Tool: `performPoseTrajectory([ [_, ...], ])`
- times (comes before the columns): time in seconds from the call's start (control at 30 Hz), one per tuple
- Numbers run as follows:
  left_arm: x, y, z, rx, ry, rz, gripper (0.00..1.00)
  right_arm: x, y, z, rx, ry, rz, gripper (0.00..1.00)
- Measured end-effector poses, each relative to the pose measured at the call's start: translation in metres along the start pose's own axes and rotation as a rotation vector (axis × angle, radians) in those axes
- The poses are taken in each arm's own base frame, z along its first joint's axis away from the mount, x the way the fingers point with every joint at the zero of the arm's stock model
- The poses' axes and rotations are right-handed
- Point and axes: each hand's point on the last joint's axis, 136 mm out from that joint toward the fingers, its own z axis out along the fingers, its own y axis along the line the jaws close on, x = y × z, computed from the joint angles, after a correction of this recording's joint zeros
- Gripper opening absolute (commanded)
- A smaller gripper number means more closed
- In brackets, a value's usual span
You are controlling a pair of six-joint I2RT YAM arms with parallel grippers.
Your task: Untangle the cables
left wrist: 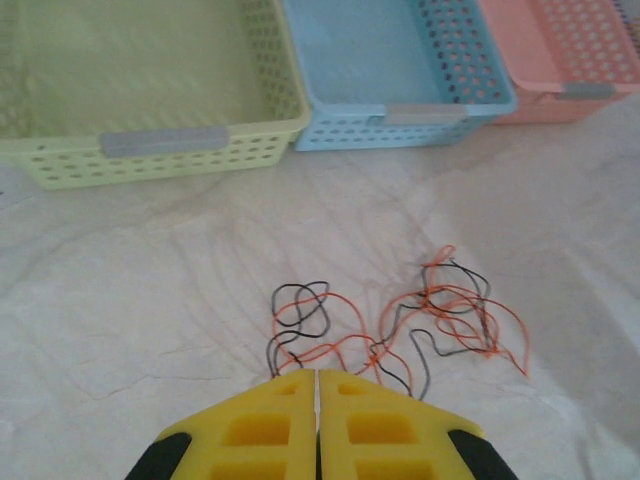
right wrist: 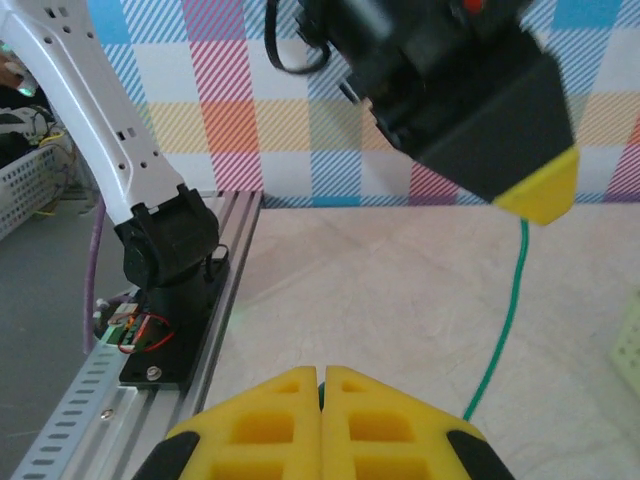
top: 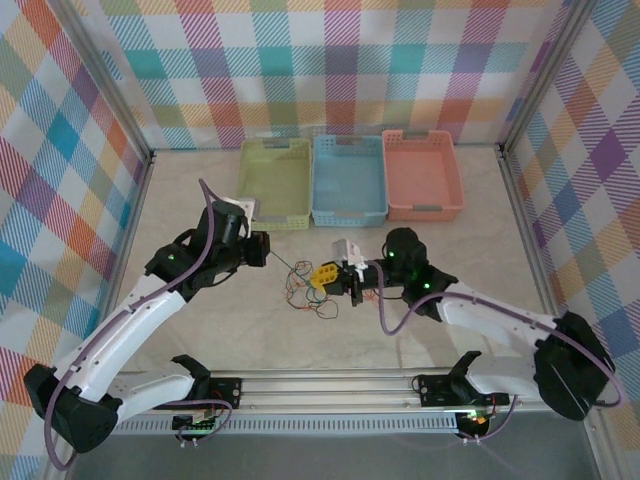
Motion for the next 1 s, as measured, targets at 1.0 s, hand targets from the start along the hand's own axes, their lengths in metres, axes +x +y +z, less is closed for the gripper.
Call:
performPoseTrajectory([
  [1.0,-0.05,0.04,-0.111,0.009,-0.361,-0.249,0.0,0.076,-0.111,-0.168,1.105,-0.023,0.186,0.0],
])
